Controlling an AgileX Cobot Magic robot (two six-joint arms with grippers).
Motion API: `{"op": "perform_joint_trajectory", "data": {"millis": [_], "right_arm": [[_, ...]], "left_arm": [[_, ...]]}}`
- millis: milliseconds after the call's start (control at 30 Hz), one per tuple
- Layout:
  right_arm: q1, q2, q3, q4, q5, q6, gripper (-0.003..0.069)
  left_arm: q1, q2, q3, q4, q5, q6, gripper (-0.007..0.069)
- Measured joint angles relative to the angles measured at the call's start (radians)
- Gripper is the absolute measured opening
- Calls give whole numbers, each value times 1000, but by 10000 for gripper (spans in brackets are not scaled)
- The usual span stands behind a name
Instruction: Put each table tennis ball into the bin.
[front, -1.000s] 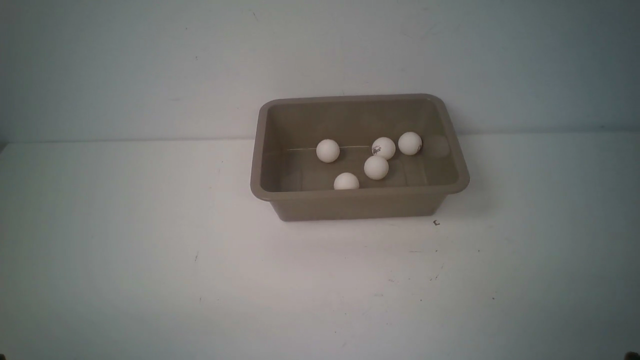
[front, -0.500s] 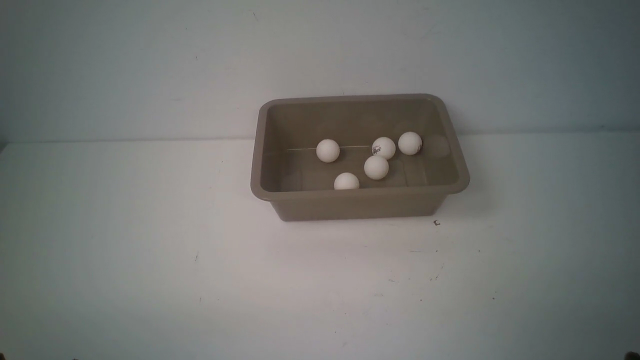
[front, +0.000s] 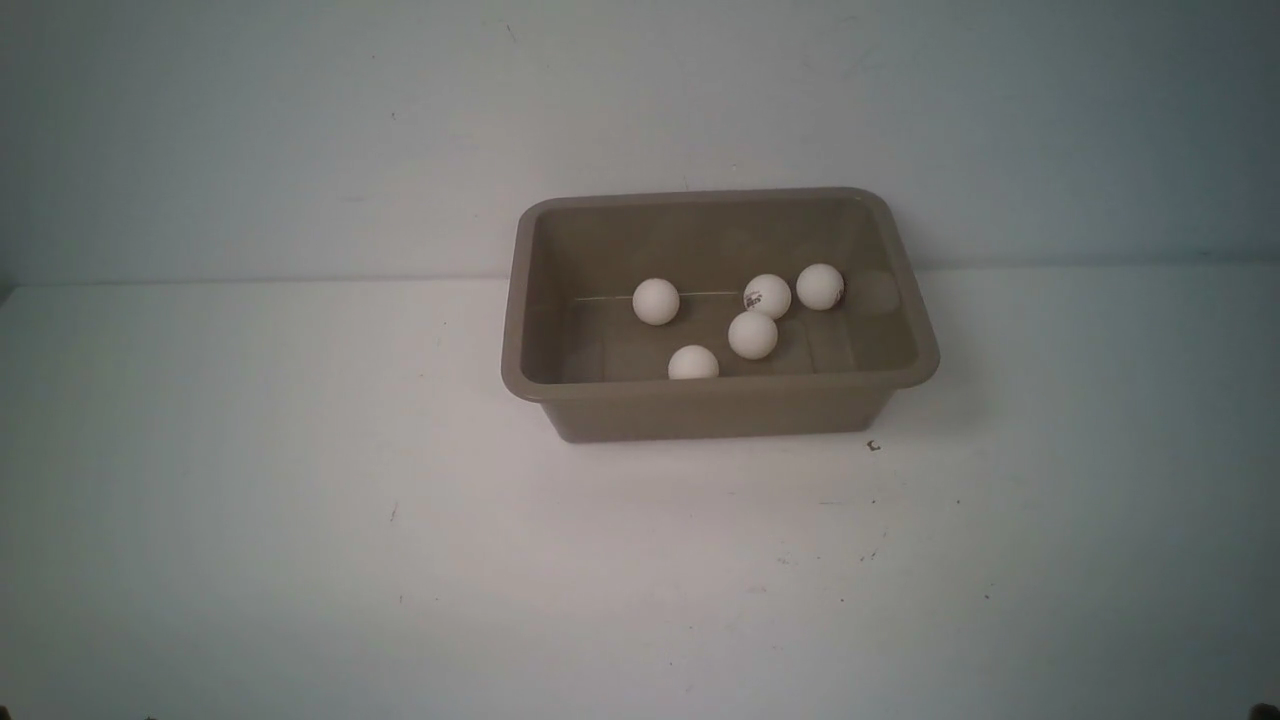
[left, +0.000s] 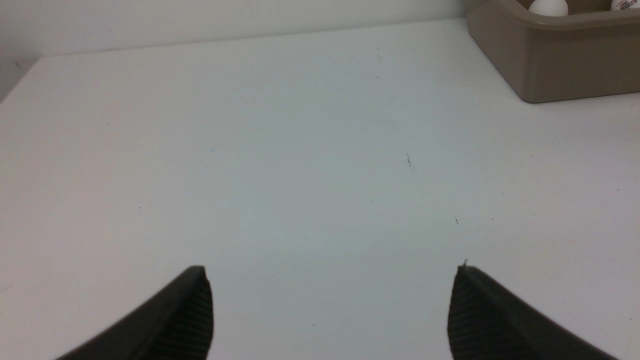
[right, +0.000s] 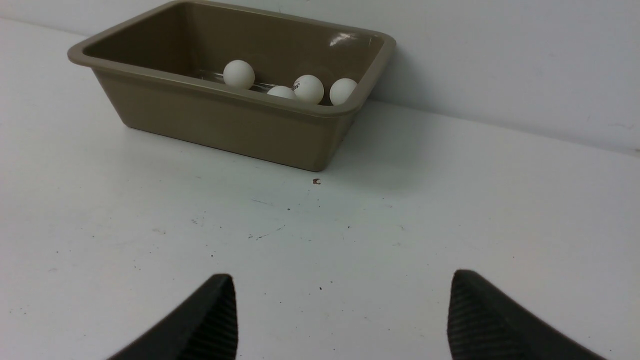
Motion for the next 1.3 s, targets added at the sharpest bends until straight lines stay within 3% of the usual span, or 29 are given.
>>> {"op": "perform_joint_trajectory", "data": {"millis": [200, 333, 500, 633, 1300], "right_arm": [[-1, 0, 0, 0, 0, 0, 513], [-62, 0, 2, 10, -53, 9, 513], [-246, 50, 68, 69, -242, 18, 513], [-315, 62, 153, 71, -261, 18, 513], [-338, 2, 173, 79, -205, 0, 513]], "left_arm": [[0, 0, 0, 0, 0, 0, 573], [0, 0, 0, 0, 0, 0, 573], [0, 0, 0, 0, 0, 0, 573], [0, 0, 0, 0, 0, 0, 573], [0, 0, 0, 1, 0, 0, 573]]}}
